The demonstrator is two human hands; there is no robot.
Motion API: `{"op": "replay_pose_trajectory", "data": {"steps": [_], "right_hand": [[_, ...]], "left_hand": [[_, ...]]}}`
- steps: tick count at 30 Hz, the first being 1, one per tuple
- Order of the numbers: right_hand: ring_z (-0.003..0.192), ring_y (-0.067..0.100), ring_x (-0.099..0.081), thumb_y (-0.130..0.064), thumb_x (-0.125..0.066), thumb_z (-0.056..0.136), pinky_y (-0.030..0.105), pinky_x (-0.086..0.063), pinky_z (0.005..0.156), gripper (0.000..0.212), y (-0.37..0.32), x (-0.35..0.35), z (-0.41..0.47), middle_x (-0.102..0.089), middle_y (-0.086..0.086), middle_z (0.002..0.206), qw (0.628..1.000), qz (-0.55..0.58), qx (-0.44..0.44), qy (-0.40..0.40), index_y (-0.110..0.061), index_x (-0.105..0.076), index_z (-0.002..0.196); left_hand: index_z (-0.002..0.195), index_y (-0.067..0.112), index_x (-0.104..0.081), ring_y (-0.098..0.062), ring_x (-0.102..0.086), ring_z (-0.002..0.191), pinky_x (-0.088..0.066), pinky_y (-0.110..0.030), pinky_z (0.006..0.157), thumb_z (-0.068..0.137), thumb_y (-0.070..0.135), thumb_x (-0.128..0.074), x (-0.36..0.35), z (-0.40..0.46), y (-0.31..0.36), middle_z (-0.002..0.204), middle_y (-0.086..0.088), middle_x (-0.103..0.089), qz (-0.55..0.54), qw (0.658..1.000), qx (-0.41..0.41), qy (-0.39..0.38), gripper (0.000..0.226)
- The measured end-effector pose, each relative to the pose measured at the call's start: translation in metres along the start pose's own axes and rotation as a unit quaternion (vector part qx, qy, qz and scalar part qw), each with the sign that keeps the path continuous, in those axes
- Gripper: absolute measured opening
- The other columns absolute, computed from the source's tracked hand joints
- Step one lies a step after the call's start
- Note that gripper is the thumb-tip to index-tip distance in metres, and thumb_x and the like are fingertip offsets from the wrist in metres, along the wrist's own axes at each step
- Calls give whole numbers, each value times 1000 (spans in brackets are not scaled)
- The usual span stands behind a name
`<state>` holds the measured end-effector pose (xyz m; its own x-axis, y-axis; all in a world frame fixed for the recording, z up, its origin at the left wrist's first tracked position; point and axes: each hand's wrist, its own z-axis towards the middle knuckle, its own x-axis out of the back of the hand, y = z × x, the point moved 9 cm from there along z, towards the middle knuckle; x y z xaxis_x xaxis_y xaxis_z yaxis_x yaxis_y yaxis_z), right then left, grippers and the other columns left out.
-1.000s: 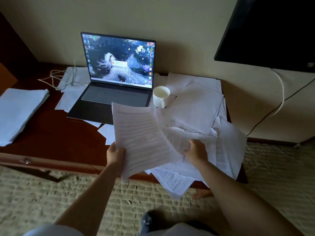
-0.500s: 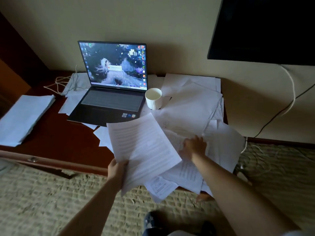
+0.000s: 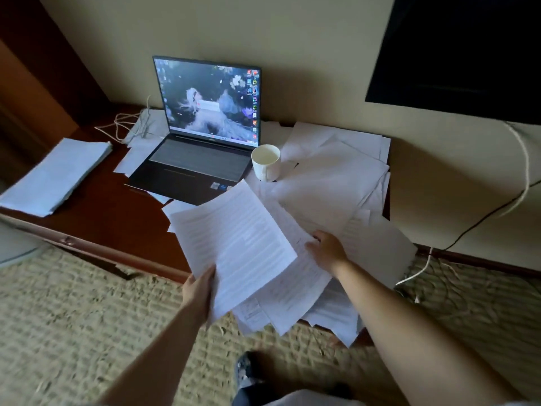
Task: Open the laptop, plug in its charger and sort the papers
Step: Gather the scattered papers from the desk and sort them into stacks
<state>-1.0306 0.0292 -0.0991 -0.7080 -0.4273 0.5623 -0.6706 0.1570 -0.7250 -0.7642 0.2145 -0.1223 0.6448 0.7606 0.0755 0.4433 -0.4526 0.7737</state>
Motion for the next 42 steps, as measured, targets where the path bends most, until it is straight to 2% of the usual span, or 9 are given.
{"op": "replay_pose_trajectory", "data": {"steps": [3,7,13,19,22,30,34,37,42], "right_hand": [[91,19,-56,1,-44,87,24,-43,63,33,2,-6,-18,-61,5,103,988,145,-31,-42,-8,-64,112],[73,23,-61,-23,-53,91,29,-45,66,25,21,-18,-38,-71,6,75,932,322,-154,-56,-15,-71,75],[61,24,-60,-19,-59,86,27,-46,58,22,43,-19,-43,-68,6,60,893,389,-215,-70,-10,-68,68],[81,24,-57,-41,-49,93,33,-40,81,34,51,-7,-31,-62,7,85,917,332,-220,-29,-10,-63,87],[103,22,-55,-20,-52,89,29,-41,83,24,47,8,-21,-60,4,104,973,192,-129,11,-13,-61,110],[94,21,-56,-10,-49,92,33,-45,82,23,40,-13,-44,-62,0,100,976,137,-104,-132,-20,-62,108],[96,27,-62,-16,-52,88,34,-50,81,16,51,-2,-40,-69,7,102,987,121,-104,-25,-18,-67,95],[114,31,-50,-22,-54,88,37,-46,89,33,63,46,-47,-56,13,122,974,-62,-134,173,-12,-58,119],[123,36,-42,-10,-50,90,40,-42,96,45,79,38,-48,-35,19,138,962,-43,-225,149,-3,-38,133]], "left_hand": [[102,6,-63,-31,-65,77,-53,-38,71,83,19,-72,-13,-4,-1,90,-13,-68,31,999,2,-24,25],[105,1,-62,-27,-61,74,-50,-31,65,84,13,-68,-36,-11,2,87,-12,-64,60,997,-20,-33,25],[102,0,-65,-31,-61,78,-51,-41,76,71,13,-72,-50,-12,6,84,-14,-65,64,996,-20,-53,35],[109,-3,-61,-32,-59,93,-50,-47,90,80,-3,-61,-88,-22,-15,99,-19,-62,147,977,46,-149,29],[100,0,-62,-27,-59,84,-52,-37,77,78,-6,-60,-93,-25,-10,91,-16,-61,180,971,39,-153,23],[100,-8,-64,-35,-61,85,-52,-45,82,70,-5,-63,-93,-23,-2,96,-24,-63,175,969,38,-172,30],[95,-2,-66,-33,-63,83,-53,-47,81,55,8,-75,-88,-14,1,95,-23,-66,161,979,-22,-124,42],[104,1,-61,-31,-63,82,-54,-39,75,69,-2,-75,-83,-8,5,97,-18,-66,172,980,-43,-93,38],[115,10,-48,-30,-60,87,-55,-46,79,68,-13,-69,-90,-10,8,101,-14,-61,156,979,-60,-115,56]]}}
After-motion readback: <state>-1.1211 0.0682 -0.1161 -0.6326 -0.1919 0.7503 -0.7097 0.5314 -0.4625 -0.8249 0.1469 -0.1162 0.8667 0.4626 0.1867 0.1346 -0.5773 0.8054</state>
